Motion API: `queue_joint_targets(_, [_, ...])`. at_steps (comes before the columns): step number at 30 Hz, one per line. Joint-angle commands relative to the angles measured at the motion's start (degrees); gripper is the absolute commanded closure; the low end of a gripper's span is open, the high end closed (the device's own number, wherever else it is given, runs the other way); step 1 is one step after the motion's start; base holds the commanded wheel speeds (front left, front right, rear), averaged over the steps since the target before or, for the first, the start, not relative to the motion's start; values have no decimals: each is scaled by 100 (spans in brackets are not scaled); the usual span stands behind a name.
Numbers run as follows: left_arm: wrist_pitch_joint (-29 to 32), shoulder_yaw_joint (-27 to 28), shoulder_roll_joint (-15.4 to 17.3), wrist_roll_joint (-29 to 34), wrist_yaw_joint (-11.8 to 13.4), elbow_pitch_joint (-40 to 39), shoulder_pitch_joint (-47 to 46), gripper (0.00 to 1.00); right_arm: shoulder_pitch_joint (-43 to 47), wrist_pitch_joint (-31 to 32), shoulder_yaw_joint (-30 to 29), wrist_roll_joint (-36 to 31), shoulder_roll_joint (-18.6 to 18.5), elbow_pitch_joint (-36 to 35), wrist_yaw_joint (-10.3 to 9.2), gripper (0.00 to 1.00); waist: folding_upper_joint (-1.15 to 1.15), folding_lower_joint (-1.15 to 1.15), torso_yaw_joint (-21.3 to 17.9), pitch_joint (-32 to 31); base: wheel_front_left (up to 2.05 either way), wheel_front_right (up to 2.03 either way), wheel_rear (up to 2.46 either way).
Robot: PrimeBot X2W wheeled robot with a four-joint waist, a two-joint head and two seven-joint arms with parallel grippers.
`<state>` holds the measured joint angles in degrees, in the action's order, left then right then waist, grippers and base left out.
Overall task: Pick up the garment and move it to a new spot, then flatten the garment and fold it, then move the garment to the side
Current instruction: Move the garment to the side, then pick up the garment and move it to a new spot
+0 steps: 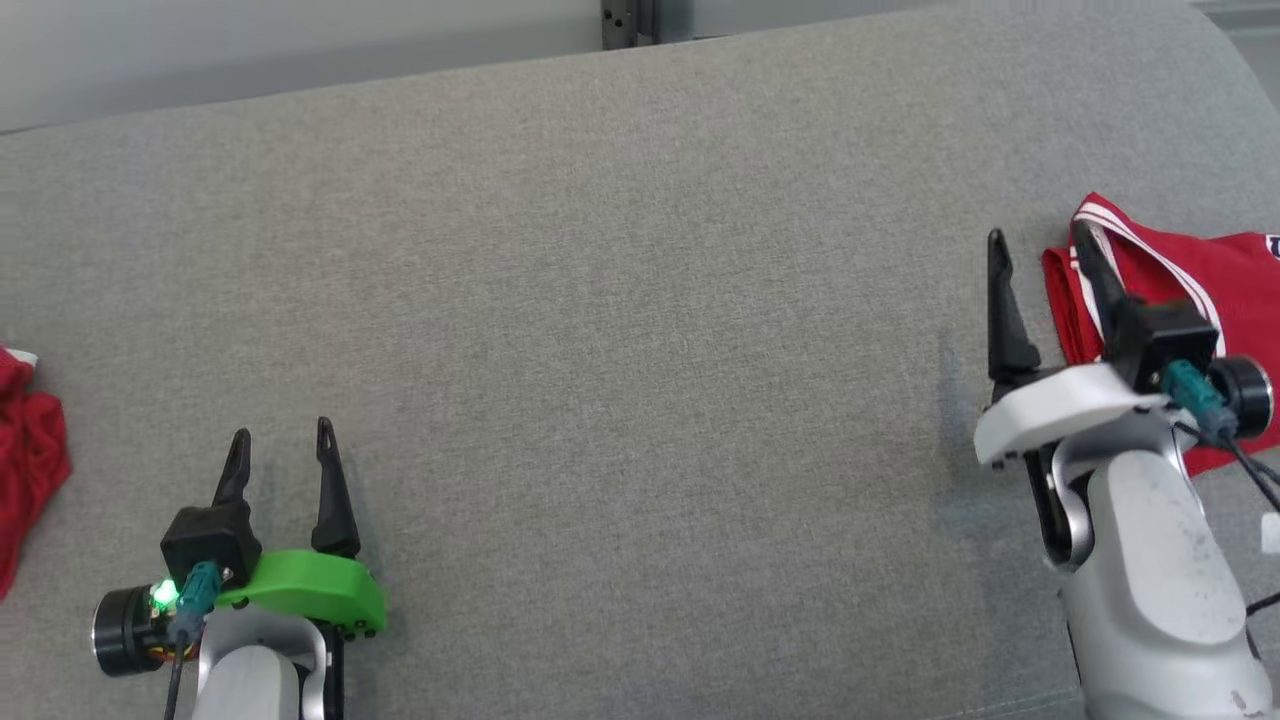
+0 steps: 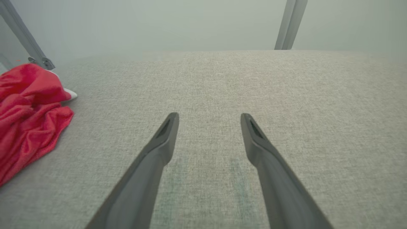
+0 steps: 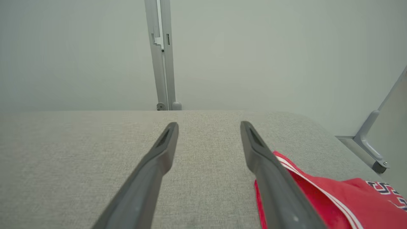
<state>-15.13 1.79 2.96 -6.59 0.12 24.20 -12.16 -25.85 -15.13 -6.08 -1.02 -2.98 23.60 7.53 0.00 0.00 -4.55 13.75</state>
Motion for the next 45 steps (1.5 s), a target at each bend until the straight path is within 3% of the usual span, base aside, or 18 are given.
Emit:
queue_joint_targets(1, [2,31,3,-146,61,25,119,0,241,0,63,46,-12,-8,-9,0,0,0,329,-381,0,0,0])
queue_joint_targets(12, [2,203,2,-269,201,36,790,0,1359,0,572,440,1,167,-9,0,0,0,514,-1199,0,0,0])
queue_joint_targets(24, [1,304,5,-393,293,-88,955,0,1554,0,647,584,-1,52,-9,0,0,0,717,-1275,0,0,0])
queue_joint_targets(30, [2,362,8,-468,364,-135,867,0,1503,0,780,620,-1,15,-9,0,0,0,1212,-1146,0,0,0])
queue_joint_targets(38, [2,617,6,-612,420,-192,868,0,1388,0,1054,678,-3,47,-9,0,0,0,2208,-1003,0,0,0])
queue_joint_targets(45, [2,947,4,-691,264,-35,761,0,1264,0,1250,664,-5,94,-9,0,0,0,2702,-834,0,0,0])
